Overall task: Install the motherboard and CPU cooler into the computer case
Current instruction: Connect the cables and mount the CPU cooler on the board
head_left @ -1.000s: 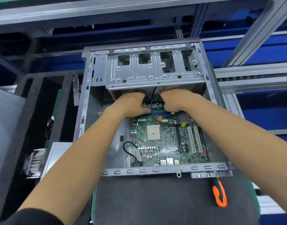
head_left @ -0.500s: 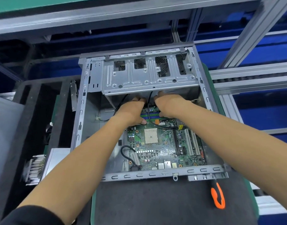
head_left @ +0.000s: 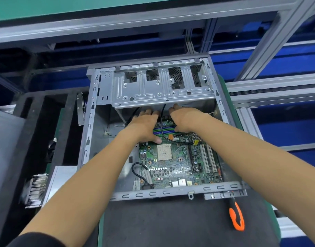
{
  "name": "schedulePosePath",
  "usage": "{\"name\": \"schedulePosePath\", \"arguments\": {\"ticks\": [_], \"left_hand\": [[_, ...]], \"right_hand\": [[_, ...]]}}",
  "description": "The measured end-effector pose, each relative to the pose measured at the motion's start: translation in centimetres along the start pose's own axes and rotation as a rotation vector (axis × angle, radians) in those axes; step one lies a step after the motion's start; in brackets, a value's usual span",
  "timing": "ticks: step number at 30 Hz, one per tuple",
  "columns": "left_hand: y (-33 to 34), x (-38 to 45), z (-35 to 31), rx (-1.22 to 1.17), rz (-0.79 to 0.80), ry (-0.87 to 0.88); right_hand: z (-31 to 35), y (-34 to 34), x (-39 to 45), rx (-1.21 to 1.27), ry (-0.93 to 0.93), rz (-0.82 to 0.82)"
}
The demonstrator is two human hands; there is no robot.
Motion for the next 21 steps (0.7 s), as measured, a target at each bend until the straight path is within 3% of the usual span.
{"name": "schedulePosePath", "arguments": {"ticks": [5, 13, 17, 21], "left_hand": [[1.4, -0.9, -1.2, 0.023, 0.178, -0.021], [2.3, -0.6, -2.2, 0.081, 0.065, -0.076], [2.1, -0.8, -2.2, 0.090, 0.042, -0.067], [1.4, -1.7, -2.6, 0.142, 0.063, -0.047]], "right_hand": [[-0.2, -0.1, -1.3, 0.066, -0.002, -0.033], [-0.5, 0.5, -1.6, 0.105, -0.033, 0.050], [0.0, 0.5, -1.9, 0.052, -0.029, -0.011], [0.9, 1.0, -3.3, 0.049, -0.041, -0.186]]}}
Point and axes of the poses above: each hand's wrist, its own x-axis towards the middle knuckle, its own y-axis out of the palm, z = x × y, the point moved 1 cm from there along x, towards the middle knuckle, and after that the axes turned 5 degrees about -y, right-handed, at the moved point
